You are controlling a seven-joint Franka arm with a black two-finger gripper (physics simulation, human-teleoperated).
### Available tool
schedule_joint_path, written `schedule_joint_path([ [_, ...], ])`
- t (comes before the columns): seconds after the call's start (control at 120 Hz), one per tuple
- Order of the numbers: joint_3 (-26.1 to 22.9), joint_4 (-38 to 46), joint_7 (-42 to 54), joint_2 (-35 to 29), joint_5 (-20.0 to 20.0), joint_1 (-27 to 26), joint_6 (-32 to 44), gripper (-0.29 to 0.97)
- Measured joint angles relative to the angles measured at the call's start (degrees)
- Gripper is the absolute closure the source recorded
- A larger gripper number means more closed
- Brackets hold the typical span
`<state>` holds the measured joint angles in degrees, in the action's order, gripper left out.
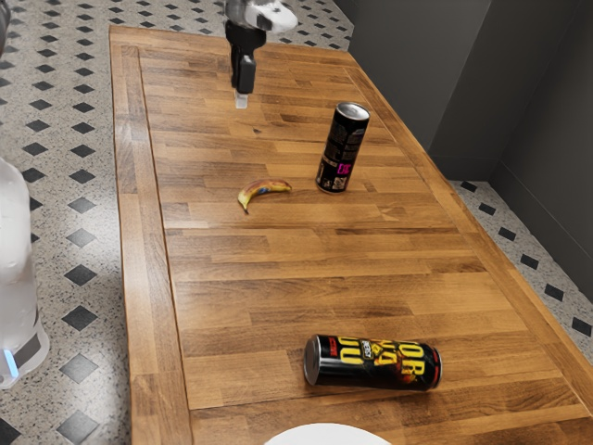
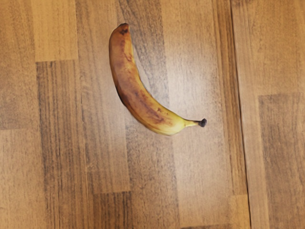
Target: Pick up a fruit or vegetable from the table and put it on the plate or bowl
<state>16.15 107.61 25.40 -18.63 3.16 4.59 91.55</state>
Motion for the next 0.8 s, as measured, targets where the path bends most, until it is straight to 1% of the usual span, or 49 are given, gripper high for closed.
schedule_joint_path([
  [0.05,-1.65,3.19,-0.18,-0.19,-0.14,-0.09,2.44,0.02],
  [0.108,-2.42,6.58,-0.65,-0.04,-0.25,-0.09,5.00,0.02],
  [0.383,-2.88,14.33,-2.27,1.41,-0.40,-0.93,10.59,0.02],
  [0.475,-2.88,15.10,-2.71,1.93,-0.42,-0.96,11.47,0.02],
  [0.8,-2.72,15.19,-3.73,8.20,-0.43,-0.75,14.15,0.02],
])
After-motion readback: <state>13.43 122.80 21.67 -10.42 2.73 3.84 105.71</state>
